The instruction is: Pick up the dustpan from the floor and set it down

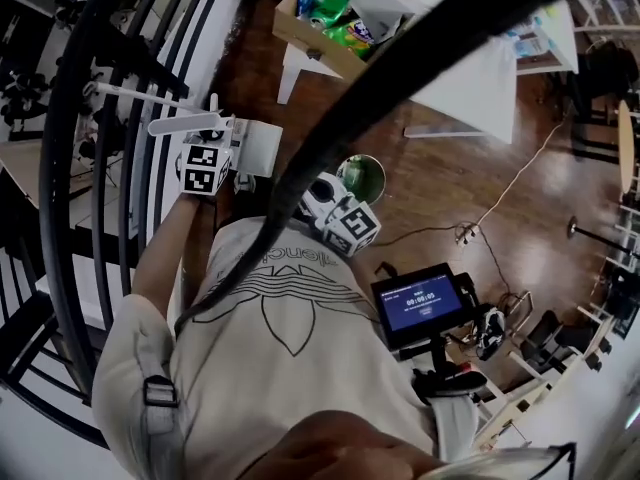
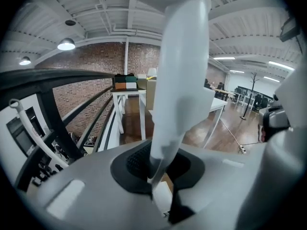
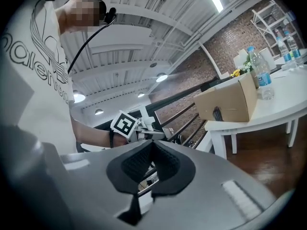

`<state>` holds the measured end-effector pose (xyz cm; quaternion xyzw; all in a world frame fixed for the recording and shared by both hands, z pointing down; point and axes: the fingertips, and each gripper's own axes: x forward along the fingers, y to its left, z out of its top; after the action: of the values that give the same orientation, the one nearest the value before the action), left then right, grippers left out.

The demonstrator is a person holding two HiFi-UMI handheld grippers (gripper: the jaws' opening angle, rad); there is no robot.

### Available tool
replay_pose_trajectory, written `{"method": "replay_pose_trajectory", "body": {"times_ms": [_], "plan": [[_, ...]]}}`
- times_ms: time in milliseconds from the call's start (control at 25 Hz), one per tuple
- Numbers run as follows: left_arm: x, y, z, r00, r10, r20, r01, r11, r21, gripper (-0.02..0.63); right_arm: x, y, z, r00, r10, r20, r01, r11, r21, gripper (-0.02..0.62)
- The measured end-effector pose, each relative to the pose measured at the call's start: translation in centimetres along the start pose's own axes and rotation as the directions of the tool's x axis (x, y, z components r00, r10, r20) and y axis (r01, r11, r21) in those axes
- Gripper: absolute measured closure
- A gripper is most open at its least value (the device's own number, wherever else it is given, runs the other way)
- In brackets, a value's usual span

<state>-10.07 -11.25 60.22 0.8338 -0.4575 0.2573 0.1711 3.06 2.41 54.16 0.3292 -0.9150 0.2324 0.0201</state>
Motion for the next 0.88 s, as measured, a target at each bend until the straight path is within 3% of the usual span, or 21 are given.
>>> {"method": "replay_pose_trajectory", "body": {"times_ms": [240,520,800,880], "plan": [[4.3,1.3,-4.2,0.999,0.005,-0.035,-0.006,1.0,-0.023,0.541,-1.2,0.6,-2.5,0.995,-0.047,-0.092,0.052,0.997,0.055,0.594],[10.3,2.3,-10.2,0.985,-0.003,-0.174,0.0,1.0,-0.016,0.541,-2.5,0.2,-5.3,0.983,-0.101,-0.156,0.118,0.988,0.1,0.594],[10.8,2.5,-10.0,0.981,0.012,-0.194,-0.005,0.999,0.04,0.541,-3.3,0.3,-4.6,0.984,-0.104,-0.147,0.121,0.986,0.113,0.594],[9.9,2.7,-10.3,0.978,0.051,-0.204,-0.038,0.997,0.07,0.534,-3.2,0.3,-4.3,0.987,-0.095,-0.132,0.11,0.988,0.108,0.594]]}}
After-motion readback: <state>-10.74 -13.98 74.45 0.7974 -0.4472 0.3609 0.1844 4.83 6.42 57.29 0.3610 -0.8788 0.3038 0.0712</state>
